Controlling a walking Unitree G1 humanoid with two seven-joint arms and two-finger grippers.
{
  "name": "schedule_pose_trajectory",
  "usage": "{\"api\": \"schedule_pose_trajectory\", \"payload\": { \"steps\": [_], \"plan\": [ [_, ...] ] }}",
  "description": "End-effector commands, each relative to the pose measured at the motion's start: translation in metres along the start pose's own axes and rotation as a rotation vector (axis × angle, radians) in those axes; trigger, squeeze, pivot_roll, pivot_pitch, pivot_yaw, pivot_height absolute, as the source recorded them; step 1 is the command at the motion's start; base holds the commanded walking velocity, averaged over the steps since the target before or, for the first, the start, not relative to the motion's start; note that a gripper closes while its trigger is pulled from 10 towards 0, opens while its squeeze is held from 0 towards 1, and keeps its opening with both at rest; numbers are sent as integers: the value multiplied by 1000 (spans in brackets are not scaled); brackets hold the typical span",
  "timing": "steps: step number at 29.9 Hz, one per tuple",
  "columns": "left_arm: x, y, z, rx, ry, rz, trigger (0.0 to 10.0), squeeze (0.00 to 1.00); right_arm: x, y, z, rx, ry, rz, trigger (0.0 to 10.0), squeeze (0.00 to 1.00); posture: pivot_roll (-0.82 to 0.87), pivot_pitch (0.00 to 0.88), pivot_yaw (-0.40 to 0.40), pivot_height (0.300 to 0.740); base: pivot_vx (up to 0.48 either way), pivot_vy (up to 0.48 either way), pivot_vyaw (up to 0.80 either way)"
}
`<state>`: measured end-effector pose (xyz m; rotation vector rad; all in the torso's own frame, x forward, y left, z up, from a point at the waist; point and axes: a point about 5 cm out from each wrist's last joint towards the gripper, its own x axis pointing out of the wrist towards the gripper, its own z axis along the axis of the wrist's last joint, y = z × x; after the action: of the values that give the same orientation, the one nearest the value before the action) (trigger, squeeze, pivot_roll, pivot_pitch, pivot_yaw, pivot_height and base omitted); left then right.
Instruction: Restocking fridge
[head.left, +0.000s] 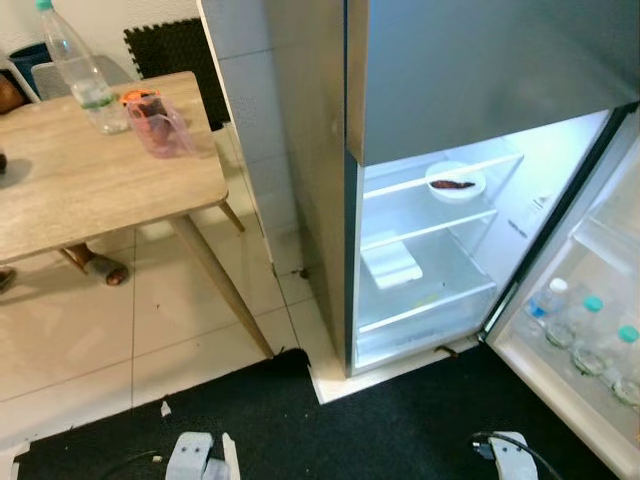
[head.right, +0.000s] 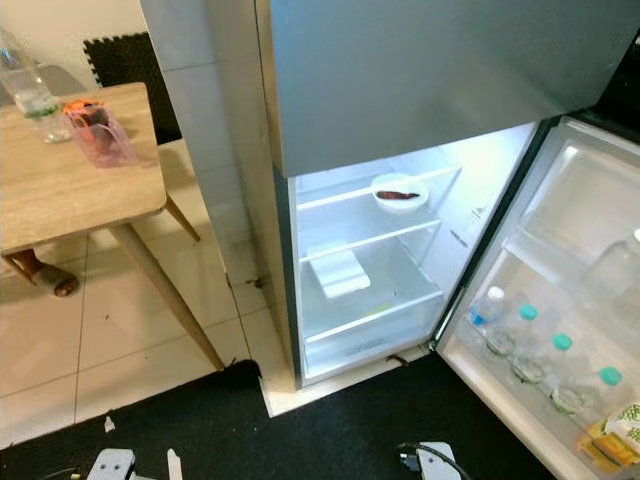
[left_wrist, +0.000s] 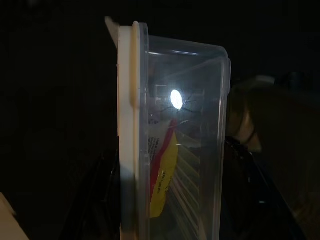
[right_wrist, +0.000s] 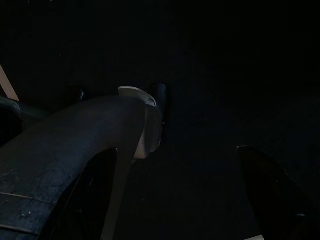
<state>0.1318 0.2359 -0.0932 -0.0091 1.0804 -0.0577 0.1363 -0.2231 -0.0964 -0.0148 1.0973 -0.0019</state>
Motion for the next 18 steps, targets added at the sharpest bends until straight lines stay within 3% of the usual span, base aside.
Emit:
{"api": "schedule_pose_trajectory", "payload": {
  "steps": [1,5,18],
  "plan": [
    [-1,4,-2,20,8,21,10000,0,0,3,-6,-2,15,6,10000,0,-12,46,20,740,0,0,0],
    [-1,4,-2,21,9,23,10000,0,0,4,-5,-3,13,9,10000,0,-12,46,20,740,0,0,0],
    [-1,-1,-9,19,36,18,10000,0,0,5,-8,-33,18,17,10000,0,-12,48,20,740,0,-356,0]
  ]
}}
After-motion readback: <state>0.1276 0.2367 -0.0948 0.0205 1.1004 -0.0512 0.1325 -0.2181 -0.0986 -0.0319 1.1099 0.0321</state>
